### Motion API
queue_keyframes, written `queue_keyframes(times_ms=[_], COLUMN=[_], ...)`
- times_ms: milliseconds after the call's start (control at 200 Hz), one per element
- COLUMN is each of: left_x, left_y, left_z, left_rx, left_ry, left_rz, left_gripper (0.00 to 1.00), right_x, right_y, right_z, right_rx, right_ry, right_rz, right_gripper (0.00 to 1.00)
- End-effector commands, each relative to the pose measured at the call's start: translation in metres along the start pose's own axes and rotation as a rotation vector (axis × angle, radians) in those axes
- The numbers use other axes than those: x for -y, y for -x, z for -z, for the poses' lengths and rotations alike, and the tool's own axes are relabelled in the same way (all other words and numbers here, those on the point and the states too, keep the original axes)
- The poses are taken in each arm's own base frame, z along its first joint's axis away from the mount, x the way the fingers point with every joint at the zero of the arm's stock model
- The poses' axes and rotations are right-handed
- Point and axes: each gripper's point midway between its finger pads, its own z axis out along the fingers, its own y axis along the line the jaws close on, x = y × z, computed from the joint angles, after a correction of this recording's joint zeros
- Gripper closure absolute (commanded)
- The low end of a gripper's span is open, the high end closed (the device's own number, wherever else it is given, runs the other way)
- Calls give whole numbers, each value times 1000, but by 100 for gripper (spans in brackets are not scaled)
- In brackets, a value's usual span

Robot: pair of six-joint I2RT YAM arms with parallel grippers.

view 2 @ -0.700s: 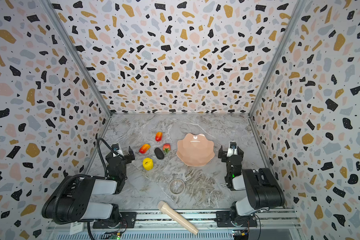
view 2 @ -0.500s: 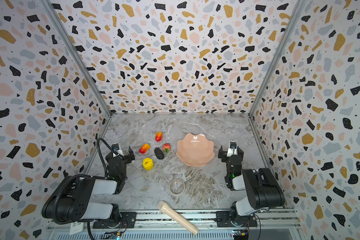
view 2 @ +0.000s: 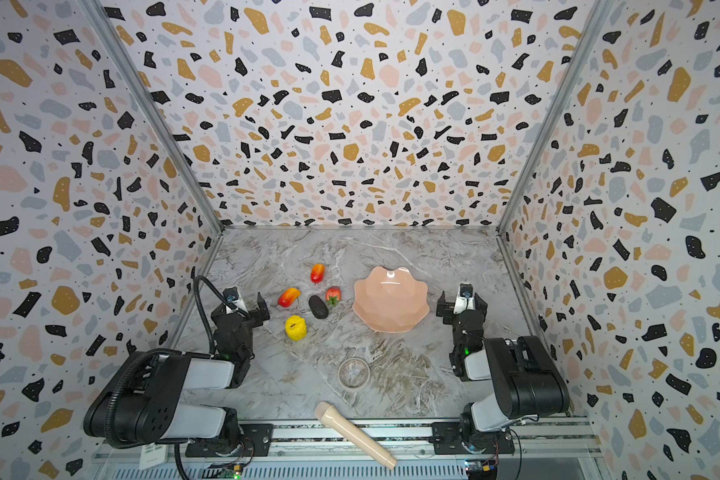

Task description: Place and organize the fake fruits in the fruit bowl

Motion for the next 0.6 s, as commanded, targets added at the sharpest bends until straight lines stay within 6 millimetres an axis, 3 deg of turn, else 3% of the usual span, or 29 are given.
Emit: queue_keyframes(times_ms=[0,125,190,275,350,461,596], left_x=[-1,-4,-7,-6,0,11,8], left_y=[13,15,26,39,51,75,106], left_z=[1,1,-2,-10,-9,4,19], left_rx=[49,53,59,-23,-52,-87,-162], left_ry=[3,16,50,73,39,-24,-23], left_rz=[14,21,36,25,47,91,153], left_gripper=[1,1,0,0,0,0,1], right_x=[1,2,0,-1,-8,-50,-125], right_y=[8,12,17,39,70,107,112], right_z=[1,3,2,1,3,5,15], right_rx=[27,46,33,17,44,-20,-216], right_ry=[-5,-10,-9,-29,-2,189,449], right_rz=[-13,-12,-3,19,-8,-20,54], right_gripper=[1,1,1,1,1,1,1])
